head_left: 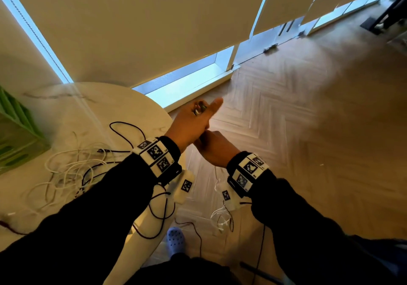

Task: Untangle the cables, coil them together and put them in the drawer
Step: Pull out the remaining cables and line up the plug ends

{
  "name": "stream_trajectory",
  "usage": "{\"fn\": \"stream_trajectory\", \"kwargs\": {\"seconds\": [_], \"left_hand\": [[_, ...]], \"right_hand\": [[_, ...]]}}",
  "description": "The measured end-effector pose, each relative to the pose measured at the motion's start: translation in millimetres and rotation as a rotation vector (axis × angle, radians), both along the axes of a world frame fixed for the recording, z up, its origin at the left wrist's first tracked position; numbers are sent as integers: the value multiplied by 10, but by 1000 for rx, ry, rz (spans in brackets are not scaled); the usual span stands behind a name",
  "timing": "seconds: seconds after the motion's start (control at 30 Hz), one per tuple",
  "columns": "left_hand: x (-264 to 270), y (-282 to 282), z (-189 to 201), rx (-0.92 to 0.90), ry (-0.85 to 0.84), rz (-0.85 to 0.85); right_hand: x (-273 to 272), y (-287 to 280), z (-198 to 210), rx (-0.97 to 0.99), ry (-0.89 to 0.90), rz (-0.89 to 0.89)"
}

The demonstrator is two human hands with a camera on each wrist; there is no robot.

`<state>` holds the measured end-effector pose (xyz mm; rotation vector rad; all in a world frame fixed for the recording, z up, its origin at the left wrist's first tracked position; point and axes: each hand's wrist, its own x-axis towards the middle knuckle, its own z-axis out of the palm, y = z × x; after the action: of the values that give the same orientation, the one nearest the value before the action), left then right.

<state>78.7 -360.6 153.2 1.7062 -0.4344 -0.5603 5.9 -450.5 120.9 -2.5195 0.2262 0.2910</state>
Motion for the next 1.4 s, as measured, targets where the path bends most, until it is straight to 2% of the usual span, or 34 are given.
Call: {"fn": "stream_trajectory", "kwargs": {"seconds": [0.07, 0.13, 0.2, 0.27, 0.33, 0.37, 0.43, 0.5, 0.57, 0.67, 0.7, 0.73, 0.8, 0.83, 0.9, 0.97, 1.03, 1.13, 1.2, 1.27, 1.37, 1.4], "left_hand": [[104, -41, -45, -155, 130, 40], [221, -51, -93, -353, 281, -1], [290, -13, -160, -391, 393, -66], [255, 60, -231, -300, 353, -229], [210, 72, -272, -179, 321, -413], [201, 69, -256, -143, 325, -446], [199, 51, -198, -101, 287, -409], [203, 37, -80, -53, 152, -371], [198, 35, -1, -34, 74, -411], [170, 18, 115, -54, 125, -510], [157, 26, 150, -44, 175, -516], [150, 28, 182, -24, 200, -509], [147, 56, 177, 10, 184, -487], [143, 72, 164, 17, 165, -483], [144, 104, 128, 15, 142, -467], [168, 124, 111, -5, 136, -407], [211, 125, 85, -9, 57, -377], [190, 66, 42, 98, -178, -472], [132, 17, 40, 124, -233, -536], [126, -10, 32, 64, -120, -577], [195, 63, -105, -201, 208, -575], [206, 109, -207, -246, 252, -596]], "right_hand": [[19, -60, 25, 118, -15, -91], [29, -160, 57, 309, -82, -214], [22, -225, 121, 569, -135, -327], [13, -252, 178, 692, -179, -320], [-1, -219, 179, 631, -218, -219], [-8, -195, 149, 587, -216, -157], [-18, -145, 73, 547, -165, -94], [-37, -135, 6, 624, -116, -134], [-70, -169, -59, 742, -133, -187], [-86, -229, -277, 926, -33, -169], [-81, -234, -400, 901, 71, -112], [-69, -246, -527, 780, 208, -44], [-39, -279, -807, 395, 480, 105], [-34, -324, -923, 179, 540, 119], [-51, -423, -1009, -180, 508, 14], [-108, -475, -947, -293, 369, -17], [-167, -427, -782, -118, 213, -43], [-166, -209, -402, 243, -70, -122], [-122, -54, -185, 436, -146, -161], [-101, 43, -56, 633, -146, -258], [-189, 46, 12, 1000, -173, -417], [-239, 12, 64, 1095, -181, -438]]}}
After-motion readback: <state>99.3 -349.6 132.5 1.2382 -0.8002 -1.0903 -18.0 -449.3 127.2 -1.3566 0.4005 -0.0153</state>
